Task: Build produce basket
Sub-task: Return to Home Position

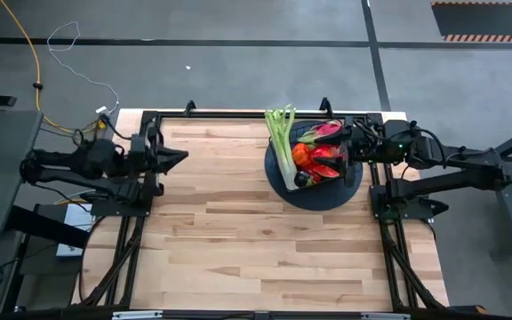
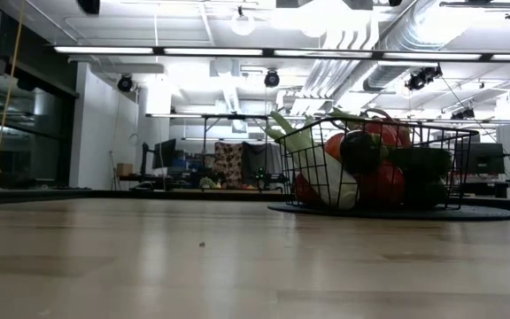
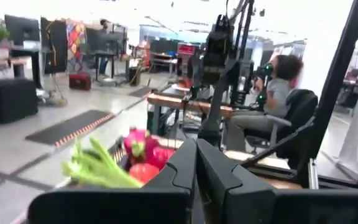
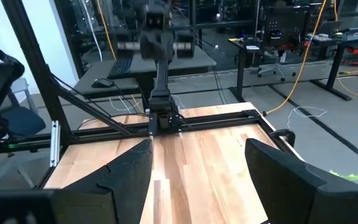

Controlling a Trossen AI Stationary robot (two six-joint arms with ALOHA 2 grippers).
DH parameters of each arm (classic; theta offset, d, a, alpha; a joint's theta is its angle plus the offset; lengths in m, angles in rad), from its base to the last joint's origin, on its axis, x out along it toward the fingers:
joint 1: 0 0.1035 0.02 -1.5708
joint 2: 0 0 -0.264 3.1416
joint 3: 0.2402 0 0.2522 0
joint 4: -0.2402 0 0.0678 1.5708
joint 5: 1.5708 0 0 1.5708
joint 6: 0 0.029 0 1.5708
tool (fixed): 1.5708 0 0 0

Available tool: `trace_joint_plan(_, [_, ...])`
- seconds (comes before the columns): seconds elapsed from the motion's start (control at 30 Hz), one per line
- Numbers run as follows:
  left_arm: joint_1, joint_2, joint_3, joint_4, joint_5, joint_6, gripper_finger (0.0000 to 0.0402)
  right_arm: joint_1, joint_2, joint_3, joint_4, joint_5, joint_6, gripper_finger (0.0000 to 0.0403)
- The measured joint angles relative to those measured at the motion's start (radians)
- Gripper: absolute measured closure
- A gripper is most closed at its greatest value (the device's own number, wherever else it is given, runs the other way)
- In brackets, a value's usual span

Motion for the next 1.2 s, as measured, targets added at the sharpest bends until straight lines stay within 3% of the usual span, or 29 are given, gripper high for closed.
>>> trace_joint_plan(0.2, [0.0,-0.126,-0.214,0.063,0.039,-0.093,0.0401,0.0,0.0,0.0,0.0,0.021,0.057,0.0155])
trace_joint_plan(0.47, [0.0,-0.297,-0.425,0.171,0.09,-0.099,0.0401,0.0,0.0,0.0,0.0,0.03,0.135,0.0155])
trace_joint_plan(0.83, [0.0,-0.474,-0.585,0.17,0.141,-0.179,0.0401,0.0,0.0,0.0,0.0,0.058,0.247,0.0155])
trace_joint_plan(1.07, [0.032,-0.475,-0.645,0.146,0.179,-0.193,0.0401,0.013,0.0,0.0,-0.021,0.046,0.263,0.0155])
trace_joint_plan(1.2, [0.093,-0.475,-0.645,0.119,0.262,-0.202,0.0401,0.038,-0.001,0.0,-0.074,0.041,0.242,0.0155])
